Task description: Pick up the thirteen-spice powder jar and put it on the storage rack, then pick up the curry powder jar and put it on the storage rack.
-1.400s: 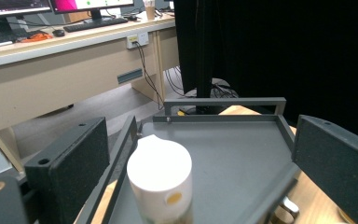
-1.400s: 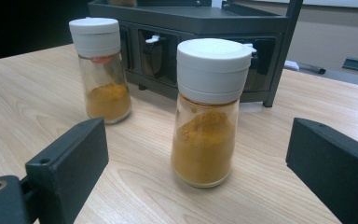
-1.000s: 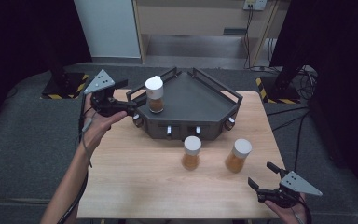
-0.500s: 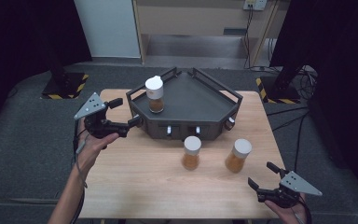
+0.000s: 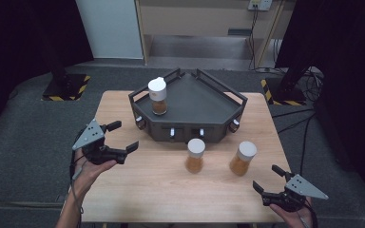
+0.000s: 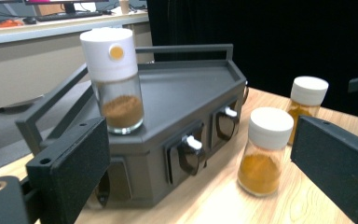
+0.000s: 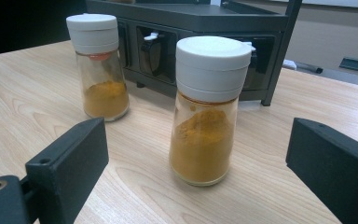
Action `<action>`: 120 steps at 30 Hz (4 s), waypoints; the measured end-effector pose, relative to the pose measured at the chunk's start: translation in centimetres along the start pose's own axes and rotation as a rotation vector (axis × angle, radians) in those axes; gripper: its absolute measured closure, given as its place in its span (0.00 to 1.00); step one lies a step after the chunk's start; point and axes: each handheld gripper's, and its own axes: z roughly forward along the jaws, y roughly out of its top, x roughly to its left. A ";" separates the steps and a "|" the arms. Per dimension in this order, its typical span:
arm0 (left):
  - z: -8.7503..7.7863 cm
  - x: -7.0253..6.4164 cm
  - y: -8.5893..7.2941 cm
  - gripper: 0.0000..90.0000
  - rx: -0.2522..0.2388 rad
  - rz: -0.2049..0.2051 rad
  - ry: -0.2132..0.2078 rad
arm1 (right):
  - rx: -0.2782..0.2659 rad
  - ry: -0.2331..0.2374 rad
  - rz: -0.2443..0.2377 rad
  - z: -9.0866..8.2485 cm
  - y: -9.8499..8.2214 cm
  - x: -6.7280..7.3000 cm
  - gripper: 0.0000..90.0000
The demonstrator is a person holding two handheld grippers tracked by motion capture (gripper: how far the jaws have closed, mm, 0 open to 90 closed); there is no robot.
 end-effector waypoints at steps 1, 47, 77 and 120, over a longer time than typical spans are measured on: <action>-0.1 0.0 -0.4 0.04 0.000 -0.009 -0.004 | 0.000 0.000 0.000 0.0 0.0 0.0 0.06; -3.4 -1.3 -11.4 0.04 0.043 -0.061 0.030 | 0.005 -0.003 -0.001 0.0 0.1 0.1 0.06; -4.3 -1.2 -13.4 0.01 0.017 -0.091 0.082 | 0.005 0.000 -0.001 0.0 0.1 0.1 0.06; -3.6 -1.3 -12.8 0.00 0.052 -0.043 0.026 | 0.008 -0.018 -0.004 0.1 0.6 0.6 0.03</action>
